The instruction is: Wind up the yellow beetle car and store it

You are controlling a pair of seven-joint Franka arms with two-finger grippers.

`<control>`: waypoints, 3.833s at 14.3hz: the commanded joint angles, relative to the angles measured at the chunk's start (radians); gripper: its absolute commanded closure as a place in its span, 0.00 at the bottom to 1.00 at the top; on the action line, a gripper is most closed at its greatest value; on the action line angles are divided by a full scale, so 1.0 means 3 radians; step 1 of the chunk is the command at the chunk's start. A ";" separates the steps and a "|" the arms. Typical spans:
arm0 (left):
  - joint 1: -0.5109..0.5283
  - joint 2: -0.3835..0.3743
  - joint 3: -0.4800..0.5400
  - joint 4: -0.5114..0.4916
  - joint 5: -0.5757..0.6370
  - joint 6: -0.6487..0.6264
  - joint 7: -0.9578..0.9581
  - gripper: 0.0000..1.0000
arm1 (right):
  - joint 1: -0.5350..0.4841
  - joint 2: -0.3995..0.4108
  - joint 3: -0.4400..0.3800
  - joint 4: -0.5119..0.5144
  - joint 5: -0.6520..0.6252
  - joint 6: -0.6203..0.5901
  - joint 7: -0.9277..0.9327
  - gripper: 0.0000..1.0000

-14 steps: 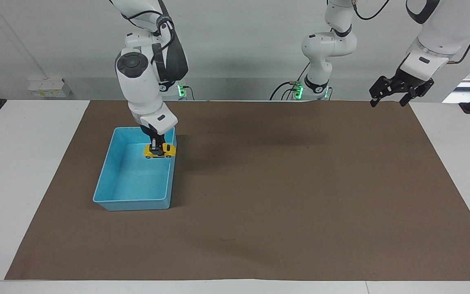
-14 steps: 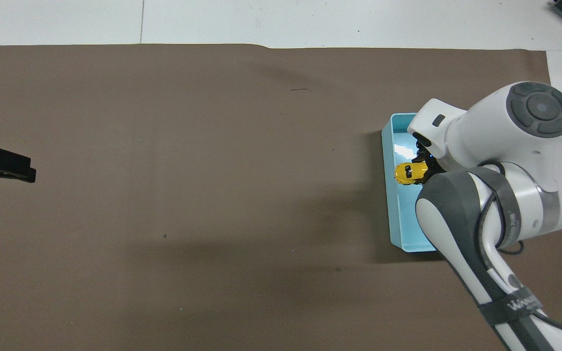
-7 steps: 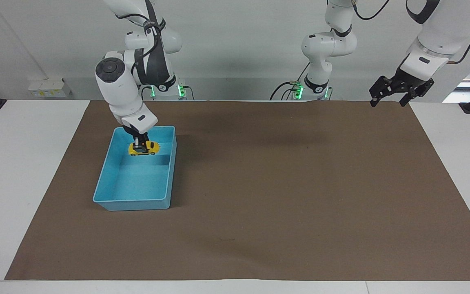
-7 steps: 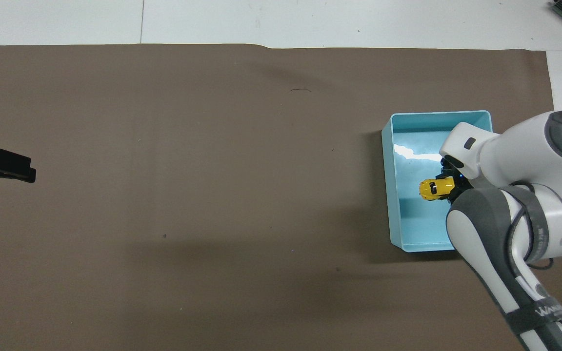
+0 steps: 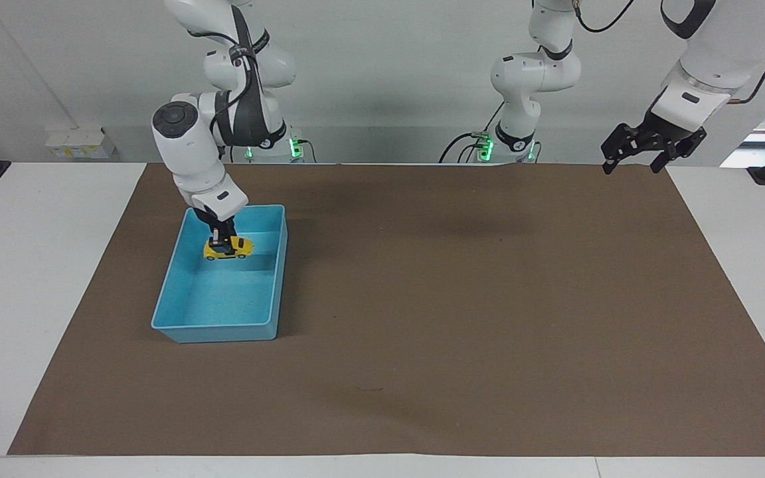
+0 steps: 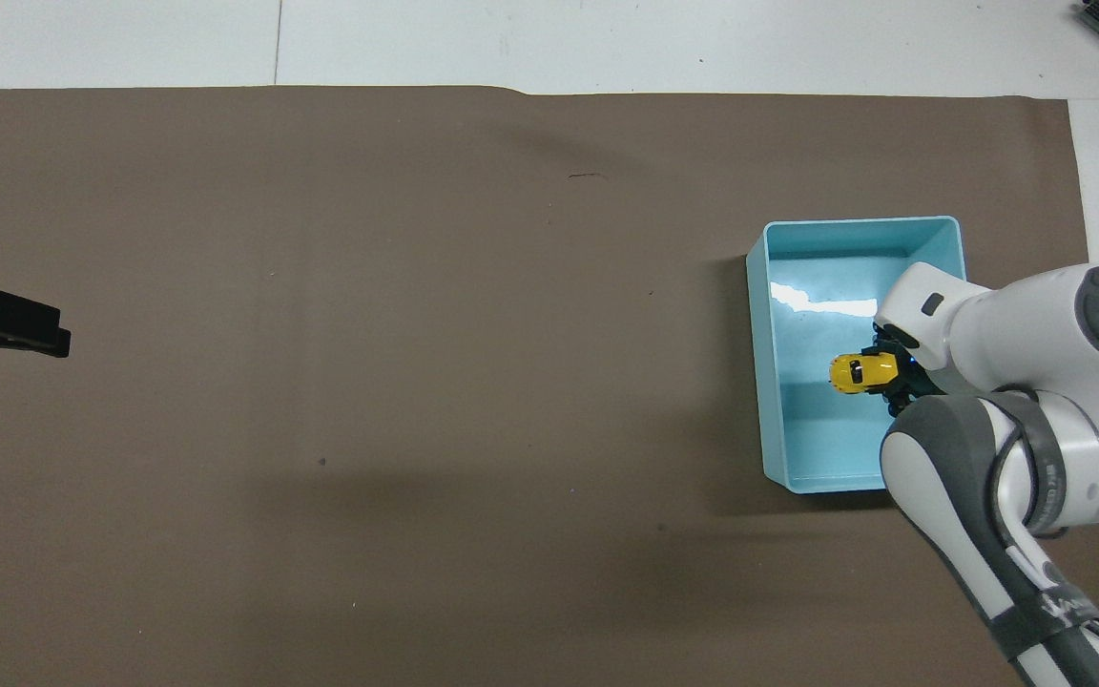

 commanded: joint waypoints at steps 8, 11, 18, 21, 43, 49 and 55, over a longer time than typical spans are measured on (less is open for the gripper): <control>0.0042 0.0025 -0.0028 0.0061 0.0040 -0.0073 0.0044 0.00 | -0.0087 0.0372 0.0039 -0.0311 -0.0037 0.0891 -0.0129 0.91; 0.0042 0.0025 -0.0028 0.0061 0.0040 -0.0073 0.0044 0.00 | -0.0087 0.0474 0.0039 -0.0321 -0.0037 0.1004 -0.0134 0.88; 0.0042 0.0025 -0.0028 0.0061 0.0040 -0.0073 0.0044 0.00 | -0.0021 0.0525 0.0044 -0.0327 -0.0002 0.1055 0.0025 0.00; 0.0042 0.0025 -0.0028 0.0061 0.0040 -0.0073 0.0044 0.00 | -0.0006 0.0439 0.0079 -0.0047 0.0024 0.0577 0.0126 0.00; 0.0042 0.0025 -0.0028 0.0061 0.0040 -0.0073 0.0044 0.00 | -0.0041 -0.0093 0.0125 0.1238 0.0177 -0.1307 0.1961 0.00; 0.0042 0.0025 -0.0028 0.0061 0.0040 -0.0073 0.0044 0.00 | -0.0006 -0.0103 0.0136 0.1519 0.0183 -0.1471 0.3367 0.00; 0.0042 0.0025 -0.0028 0.0061 0.0040 -0.0073 0.0044 0.00 | -0.0067 -0.0052 0.0095 0.1806 0.0274 -0.1752 0.4200 0.00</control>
